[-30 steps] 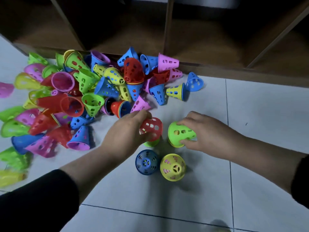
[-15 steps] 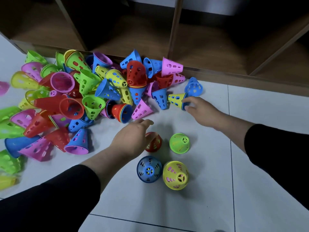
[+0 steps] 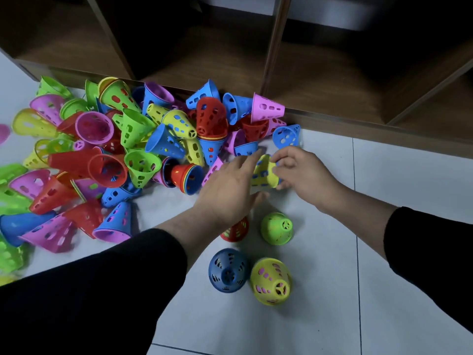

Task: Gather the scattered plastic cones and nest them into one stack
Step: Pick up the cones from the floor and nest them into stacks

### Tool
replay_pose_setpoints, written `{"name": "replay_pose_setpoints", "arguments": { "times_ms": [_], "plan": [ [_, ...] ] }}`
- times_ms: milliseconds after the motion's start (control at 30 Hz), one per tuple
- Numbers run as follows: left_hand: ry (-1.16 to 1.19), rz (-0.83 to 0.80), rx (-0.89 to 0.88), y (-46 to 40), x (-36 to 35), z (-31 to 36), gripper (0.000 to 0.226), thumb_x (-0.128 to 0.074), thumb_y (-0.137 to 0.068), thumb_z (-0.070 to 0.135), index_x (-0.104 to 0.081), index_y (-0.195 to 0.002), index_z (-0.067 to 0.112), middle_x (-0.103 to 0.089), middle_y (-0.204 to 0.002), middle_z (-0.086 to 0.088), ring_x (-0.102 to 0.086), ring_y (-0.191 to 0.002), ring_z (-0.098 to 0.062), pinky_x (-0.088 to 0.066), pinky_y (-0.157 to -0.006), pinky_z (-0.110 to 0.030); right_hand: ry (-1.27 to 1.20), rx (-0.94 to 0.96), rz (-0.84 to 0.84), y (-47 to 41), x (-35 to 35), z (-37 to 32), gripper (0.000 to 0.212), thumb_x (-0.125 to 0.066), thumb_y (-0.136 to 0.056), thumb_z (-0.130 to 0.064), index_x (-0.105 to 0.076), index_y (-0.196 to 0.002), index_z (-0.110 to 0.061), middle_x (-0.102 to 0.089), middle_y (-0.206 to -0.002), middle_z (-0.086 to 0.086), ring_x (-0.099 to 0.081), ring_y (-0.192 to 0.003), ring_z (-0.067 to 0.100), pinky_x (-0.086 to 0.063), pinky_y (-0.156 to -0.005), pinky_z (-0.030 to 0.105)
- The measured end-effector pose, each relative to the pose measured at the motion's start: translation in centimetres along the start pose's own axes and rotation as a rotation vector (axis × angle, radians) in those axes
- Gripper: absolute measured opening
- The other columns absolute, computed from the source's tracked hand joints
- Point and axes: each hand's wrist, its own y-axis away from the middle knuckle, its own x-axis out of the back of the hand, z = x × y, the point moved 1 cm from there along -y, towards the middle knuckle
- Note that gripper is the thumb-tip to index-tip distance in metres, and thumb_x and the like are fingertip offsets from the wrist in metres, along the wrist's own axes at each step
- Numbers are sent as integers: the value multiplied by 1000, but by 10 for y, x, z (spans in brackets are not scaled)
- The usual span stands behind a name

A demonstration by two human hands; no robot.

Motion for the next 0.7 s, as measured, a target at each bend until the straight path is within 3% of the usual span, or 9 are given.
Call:
{"name": "replay_pose_setpoints", "arguments": {
  "times_ms": [100, 200, 267, 333, 400, 500, 567, 700],
  "plan": [
    [42, -67, 46, -21, -4, 9, 70, -68, -84, 53, -37, -141, 24, -53, -117, -8, -57, -104, -31, -48, -81, -38, -57, 24, -112, 6, -8, -8, 15, -59, -94, 1, -56, -109, -2, -61, -80, 8, -55, -61, 12, -48, -58, 19],
    [119, -35, 182, -26, -1, -2, 67, -72, -81, 52, -43, -134, 22, -54, -117, -9, -58, -101, -31, -46, -79, -35, 204, 158, 124, -21, 11, 3, 13, -61, -97, -18, -59, -106, -10, -64, -80, 2, -58, -65, 9, -47, -66, 27],
    [214, 49, 272, -19, 3, -13, 71, -74, -78, 53, -43, -134, 21, -60, -114, -7, -60, -99, -28, -49, -82, -37, 578, 200, 276, -50, 37, 15, 23, -59, -95, -18, -57, -118, -17, -63, -102, 4, -61, -87, 20, -48, -79, 35],
    [308, 97, 335, -5, 7, -20, 70, -76, -76, 52, -43, -131, 23, -62, -99, 1, -61, -90, -20, -49, -76, -34, 883, 137, 219, -74, 59, 25, 49, -56, -92, -7, -46, -138, -21, -52, -134, 8, -52, -119, 31, -43, -99, 38],
    [369, 109, 361, 9, 11, -23, 67, -78, -75, 50, -44, -127, 24, -60, -89, 6, -61, -83, -14, -50, -71, -32, 1020, 115, 101, -90, 67, 27, 67, -53, -89, 0, -35, -149, -25, -40, -151, 3, -41, -133, 32, -37, -108, 40],
    [422, 103, 376, 25, 13, -27, 64, -80, -75, 49, -46, -124, 25, -57, -88, 13, -59, -81, -4, -49, -69, -23, 1105, 156, 2, -102, 66, 32, 78, -55, -85, 2, -31, -152, -28, -39, -152, -1, -41, -132, 32, -41, -104, 43],
    [439, 111, 386, 34, 16, -29, 62, -79, -76, 49, -47, -123, 28, -57, -88, 15, -58, -80, 2, -44, -64, -11, 1193, 182, 41, -104, 65, 35, 72, -68, -85, -11, -38, -148, -29, -44, -141, 3, -43, -124, 32, -44, -96, 43],
    [459, 151, 396, 51, 24, -34, 64, -79, -75, 51, -48, -127, 32, -60, -91, 16, -58, -81, 3, -43, -63, -10, 1273, 256, 8, -97, 63, 43, 65, -80, -77, -33, -47, -132, -25, -47, -135, 2, -44, -121, 31, -42, -92, 46]
  ]
}}
